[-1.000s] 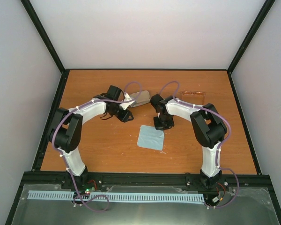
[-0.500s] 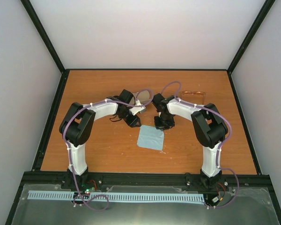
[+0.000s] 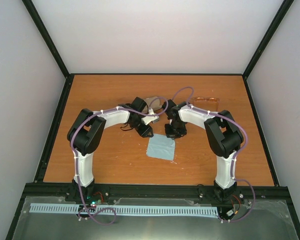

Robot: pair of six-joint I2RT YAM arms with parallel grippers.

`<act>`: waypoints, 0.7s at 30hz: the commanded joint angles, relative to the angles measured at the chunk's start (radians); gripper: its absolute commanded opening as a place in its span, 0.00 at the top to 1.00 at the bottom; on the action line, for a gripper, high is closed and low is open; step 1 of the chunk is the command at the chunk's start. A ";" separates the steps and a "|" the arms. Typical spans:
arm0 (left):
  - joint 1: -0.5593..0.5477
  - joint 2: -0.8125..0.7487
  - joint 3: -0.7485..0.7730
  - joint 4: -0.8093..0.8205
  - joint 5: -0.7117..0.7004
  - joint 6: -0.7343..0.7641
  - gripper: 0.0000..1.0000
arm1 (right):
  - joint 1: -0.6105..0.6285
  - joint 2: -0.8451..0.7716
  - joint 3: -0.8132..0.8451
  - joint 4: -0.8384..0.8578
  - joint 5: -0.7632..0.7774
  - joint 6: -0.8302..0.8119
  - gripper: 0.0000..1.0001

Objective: Organize the sunglasses
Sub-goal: Fold the glasses cleaning cloth at the center of the board.

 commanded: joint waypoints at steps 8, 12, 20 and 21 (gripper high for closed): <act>-0.025 0.040 0.018 0.006 -0.044 0.016 0.73 | 0.004 0.044 -0.033 0.032 -0.030 -0.004 0.97; -0.045 0.036 -0.001 0.016 -0.075 0.012 0.78 | 0.004 0.044 -0.032 0.032 -0.032 -0.004 0.97; -0.055 0.039 -0.034 0.033 -0.110 0.016 0.86 | 0.004 0.045 -0.037 0.032 -0.030 -0.005 0.97; -0.056 0.039 -0.036 0.033 -0.115 0.017 0.87 | 0.004 0.044 -0.037 0.032 -0.030 -0.005 0.97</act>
